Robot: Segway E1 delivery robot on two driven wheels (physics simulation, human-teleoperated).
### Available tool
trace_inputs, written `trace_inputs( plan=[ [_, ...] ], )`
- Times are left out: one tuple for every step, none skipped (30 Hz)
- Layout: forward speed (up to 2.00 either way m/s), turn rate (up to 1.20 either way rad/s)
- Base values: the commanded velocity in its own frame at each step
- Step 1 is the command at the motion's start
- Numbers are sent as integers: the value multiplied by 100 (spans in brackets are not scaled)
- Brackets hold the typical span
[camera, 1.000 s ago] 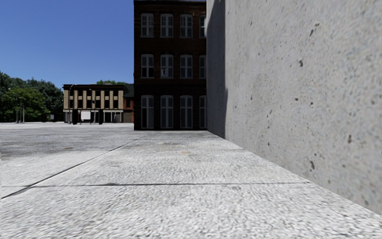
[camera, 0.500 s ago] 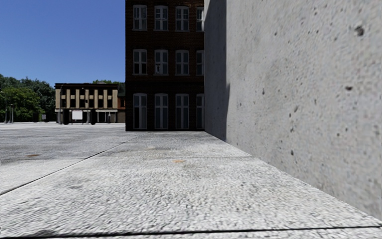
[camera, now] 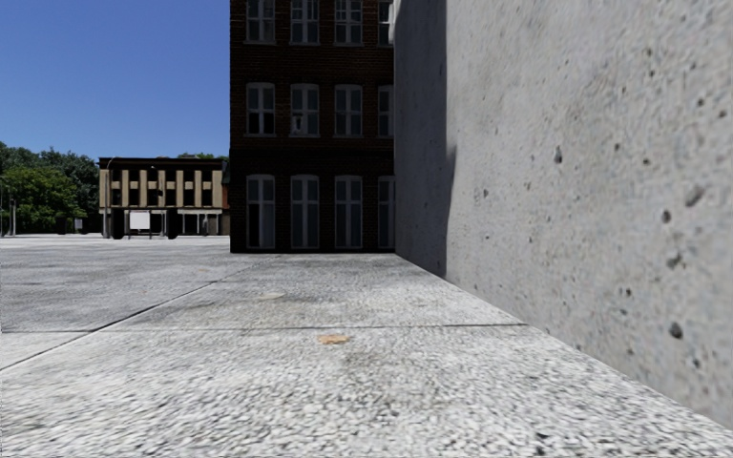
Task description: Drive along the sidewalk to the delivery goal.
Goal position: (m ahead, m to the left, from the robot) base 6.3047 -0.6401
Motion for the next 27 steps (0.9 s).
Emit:
trace_inputs(
  plan=[
    [200,-58],
    [200,-58],
    [200,-2],
    [200,-2],
    [200,0],
    [200,0],
    [200,0],
    [200,0],
    [200,0],
    [200,0],
    [200,0],
    [200,0],
    [200,0],
    [200,0],
    [200,0],
    [200,0],
    [200,0],
    [200,0],
    [200,0],
    [200,0],
    [200,0],
    [200,0],
    [200,0],
    [200,0],
    [200,0],
    [200,0],
    [200,0]
  ],
)
